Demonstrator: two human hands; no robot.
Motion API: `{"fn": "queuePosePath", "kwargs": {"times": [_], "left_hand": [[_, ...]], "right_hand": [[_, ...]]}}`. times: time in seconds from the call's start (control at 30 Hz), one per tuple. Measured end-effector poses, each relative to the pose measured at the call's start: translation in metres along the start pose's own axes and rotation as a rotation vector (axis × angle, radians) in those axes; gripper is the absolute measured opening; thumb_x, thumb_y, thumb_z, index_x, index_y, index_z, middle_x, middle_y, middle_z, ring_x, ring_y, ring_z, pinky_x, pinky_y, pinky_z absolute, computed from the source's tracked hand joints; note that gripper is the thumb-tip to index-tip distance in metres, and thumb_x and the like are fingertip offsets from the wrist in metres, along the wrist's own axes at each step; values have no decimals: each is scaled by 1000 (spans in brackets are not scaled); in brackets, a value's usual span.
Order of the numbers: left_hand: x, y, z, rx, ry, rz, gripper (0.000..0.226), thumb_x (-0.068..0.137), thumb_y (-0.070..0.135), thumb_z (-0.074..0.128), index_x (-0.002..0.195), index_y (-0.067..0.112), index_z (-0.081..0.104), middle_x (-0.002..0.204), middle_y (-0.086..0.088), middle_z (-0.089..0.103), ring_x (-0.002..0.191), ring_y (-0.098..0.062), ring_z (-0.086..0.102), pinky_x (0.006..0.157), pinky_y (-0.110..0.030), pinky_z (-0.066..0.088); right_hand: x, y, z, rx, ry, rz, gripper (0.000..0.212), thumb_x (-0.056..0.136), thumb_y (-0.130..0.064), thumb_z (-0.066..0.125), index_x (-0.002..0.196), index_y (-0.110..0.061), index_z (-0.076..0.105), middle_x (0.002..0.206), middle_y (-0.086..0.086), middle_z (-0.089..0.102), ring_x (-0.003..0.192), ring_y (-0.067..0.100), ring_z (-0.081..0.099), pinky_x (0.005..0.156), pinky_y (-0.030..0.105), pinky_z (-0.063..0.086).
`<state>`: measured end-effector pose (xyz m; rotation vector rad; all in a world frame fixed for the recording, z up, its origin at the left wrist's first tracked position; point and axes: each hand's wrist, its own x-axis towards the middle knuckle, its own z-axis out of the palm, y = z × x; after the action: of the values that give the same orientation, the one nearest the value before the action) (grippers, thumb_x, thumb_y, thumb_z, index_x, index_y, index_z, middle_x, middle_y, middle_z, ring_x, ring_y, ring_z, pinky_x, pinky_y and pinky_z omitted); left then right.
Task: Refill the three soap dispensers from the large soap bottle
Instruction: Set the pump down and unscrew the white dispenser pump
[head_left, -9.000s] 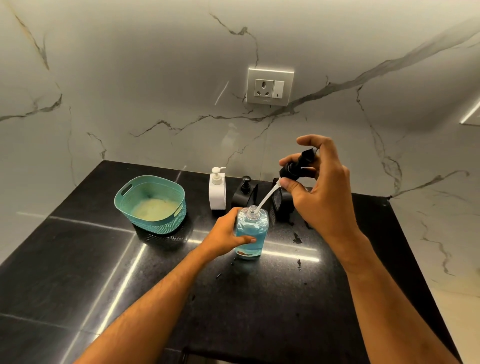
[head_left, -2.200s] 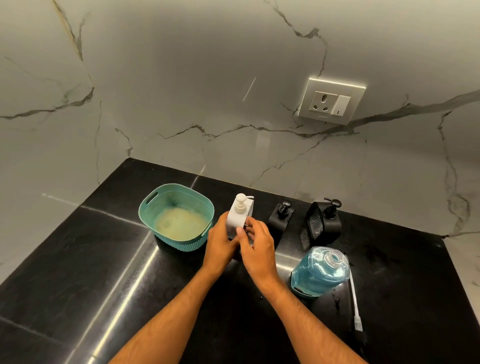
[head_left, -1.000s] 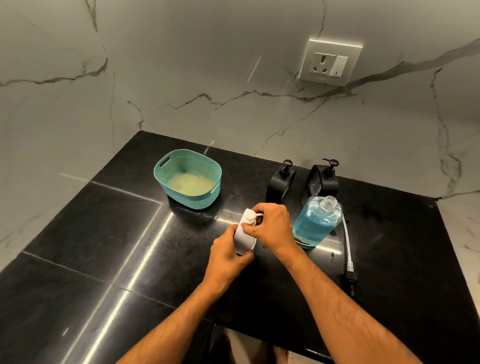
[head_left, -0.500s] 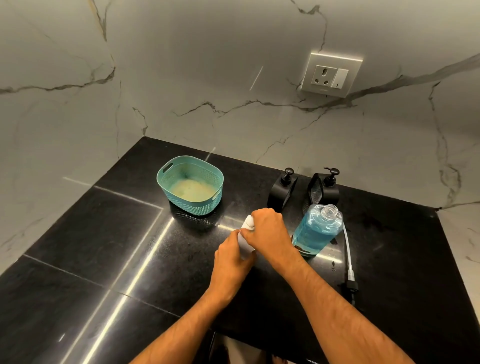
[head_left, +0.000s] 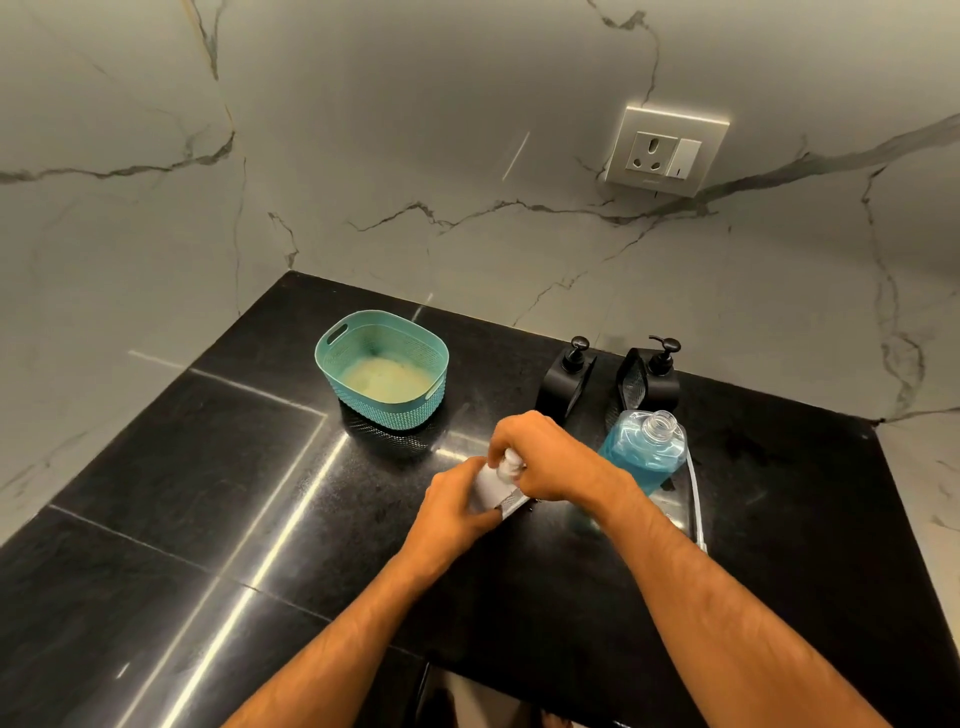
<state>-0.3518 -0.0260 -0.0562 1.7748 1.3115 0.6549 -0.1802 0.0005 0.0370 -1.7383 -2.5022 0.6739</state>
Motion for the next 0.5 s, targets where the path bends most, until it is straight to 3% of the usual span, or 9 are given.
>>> {"fn": "queuePosePath", "kwargs": {"times": [0.07, 0.13, 0.2, 0.23, 0.3, 0.37, 0.43, 0.5], "left_hand": [[3, 1, -1, -8, -14, 1, 54, 69, 33, 76, 121, 35, 63, 104, 15, 71, 98, 2, 66, 83, -31, 58], [5, 2, 0, -20, -11, -3, 53, 67, 35, 75, 119, 33, 65, 100, 17, 72, 93, 5, 66, 78, -25, 56], [5, -1, -1, -30, -5, -13, 46, 69, 25, 77, 114, 33, 67, 94, 19, 72, 83, 3, 66, 71, -23, 54], [5, -2, -1, -30, 0, -14, 46, 70, 20, 77, 112, 35, 67, 93, 20, 72, 81, 3, 66, 69, -22, 54], [6, -4, -1, -20, -4, -12, 51, 71, 19, 78, 118, 34, 67, 99, 17, 72, 88, 2, 67, 73, -28, 58], [7, -4, -1, -8, -11, -12, 55, 72, 21, 80, 124, 32, 65, 105, 14, 72, 94, 2, 67, 80, -33, 60], [7, -5, -1, -2, -15, -17, 56, 73, 22, 81, 126, 29, 65, 108, 12, 72, 97, 1, 67, 83, -35, 60], [8, -5, -1, 1, -17, -16, 55, 74, 19, 81, 126, 27, 65, 108, 12, 72, 96, 0, 67, 84, -35, 60]], "right_hand": [[0, -1, -1, 1, -29, 6, 49, 74, 3, 74, 115, -23, 73, 112, -2, 65, 106, 19, 62, 87, 33, 55], [-1, -4, 3, 13, 97, 83, 53, 71, -25, 83, 122, -25, 66, 111, -2, 59, 102, 19, 60, 85, 35, 54], [-3, -5, 9, 34, 244, 257, 59, 67, -58, 82, 108, -20, 63, 100, -1, 59, 90, 22, 60, 77, 37, 54], [-2, -6, 12, 28, 281, 325, 57, 68, -64, 79, 97, -18, 60, 94, 0, 60, 85, 23, 61, 71, 36, 52], [-2, -9, 17, 24, 259, 338, 40, 73, -48, 78, 84, -18, 54, 88, 2, 62, 85, 27, 64, 65, 32, 46], [-2, -10, 18, 98, 192, 290, 21, 73, -20, 74, 88, -18, 61, 95, 1, 62, 95, 27, 65, 69, 30, 45], [-5, -10, 15, 195, 125, 232, 47, 68, -8, 73, 114, -19, 68, 111, 1, 64, 108, 22, 62, 81, 31, 52], [-6, -12, 14, 190, 155, 230, 66, 67, -19, 78, 130, -21, 61, 117, 0, 62, 111, 20, 59, 87, 34, 53]]}}
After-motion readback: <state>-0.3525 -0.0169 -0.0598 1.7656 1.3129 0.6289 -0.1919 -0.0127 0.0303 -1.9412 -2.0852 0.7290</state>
